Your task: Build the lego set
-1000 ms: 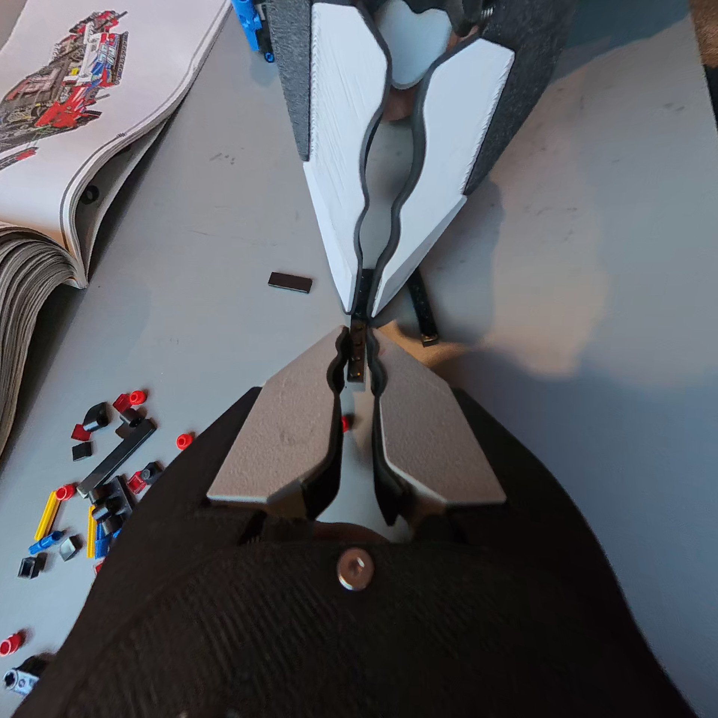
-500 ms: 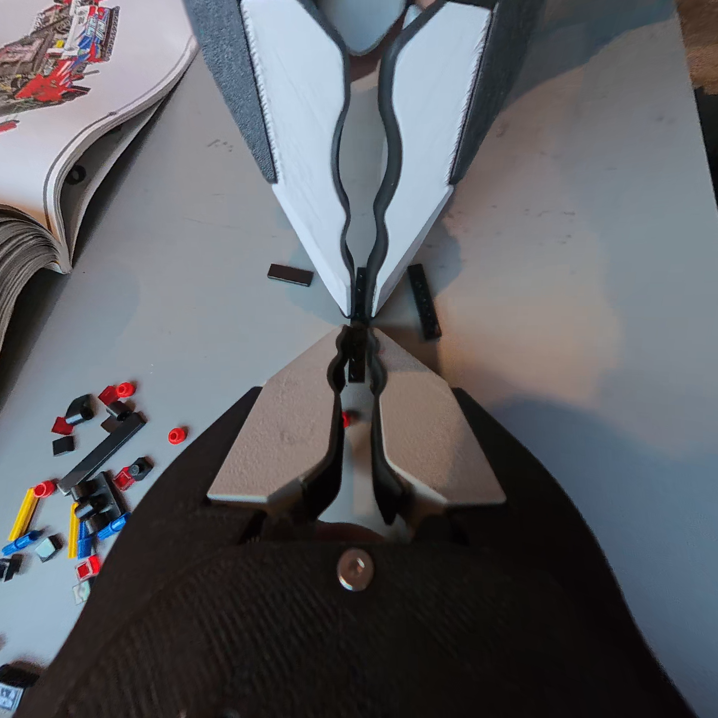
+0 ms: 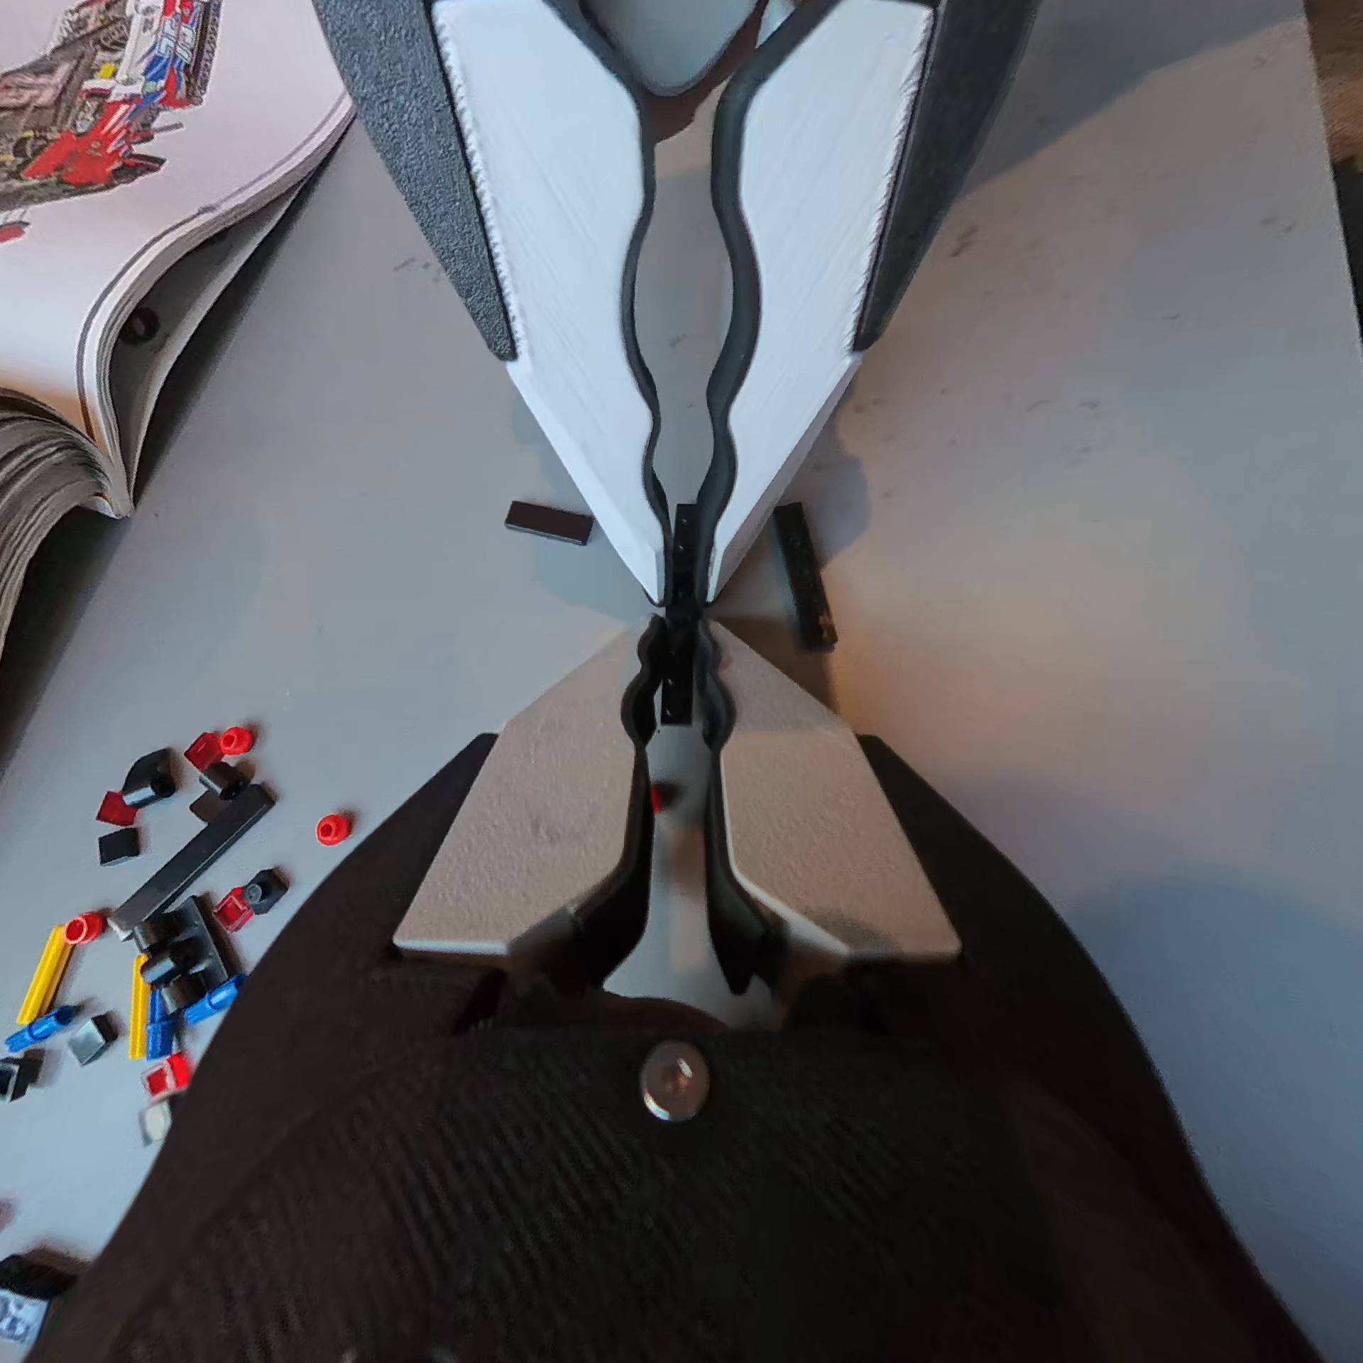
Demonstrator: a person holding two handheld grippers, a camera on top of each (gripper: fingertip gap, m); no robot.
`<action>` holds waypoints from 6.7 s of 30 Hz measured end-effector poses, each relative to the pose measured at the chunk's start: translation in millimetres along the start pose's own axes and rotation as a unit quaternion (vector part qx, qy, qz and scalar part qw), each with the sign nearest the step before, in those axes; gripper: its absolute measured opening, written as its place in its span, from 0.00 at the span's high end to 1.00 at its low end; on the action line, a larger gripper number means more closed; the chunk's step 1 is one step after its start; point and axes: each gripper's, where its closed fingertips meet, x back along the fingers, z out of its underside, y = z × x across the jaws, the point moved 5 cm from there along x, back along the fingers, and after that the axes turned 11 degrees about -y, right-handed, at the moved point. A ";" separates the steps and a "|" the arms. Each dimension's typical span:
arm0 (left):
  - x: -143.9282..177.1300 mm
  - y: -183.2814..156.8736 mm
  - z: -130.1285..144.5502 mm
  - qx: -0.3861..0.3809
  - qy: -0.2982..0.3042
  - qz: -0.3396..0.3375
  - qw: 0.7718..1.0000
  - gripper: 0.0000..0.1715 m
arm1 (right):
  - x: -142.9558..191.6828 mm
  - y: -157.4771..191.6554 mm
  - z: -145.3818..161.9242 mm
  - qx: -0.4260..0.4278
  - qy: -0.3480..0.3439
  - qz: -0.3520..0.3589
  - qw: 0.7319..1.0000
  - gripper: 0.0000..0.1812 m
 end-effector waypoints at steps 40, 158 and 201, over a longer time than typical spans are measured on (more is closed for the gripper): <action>0.9 -1.0 -2.8 -0.069 0.031 0.019 0.997 0.97 | 1.0 2.8 0.9 -0.095 -0.054 0.037 0.993 1.00; 11.0 12.9 3.4 -0.139 0.010 0.005 0.990 0.90 | -1.2 5.2 13.0 0.039 -0.089 0.124 0.987 0.96; 6.4 7.6 2.5 -0.159 0.002 0.007 0.987 0.96 | 4.1 2.0 15.3 -0.013 -0.099 0.134 0.986 0.97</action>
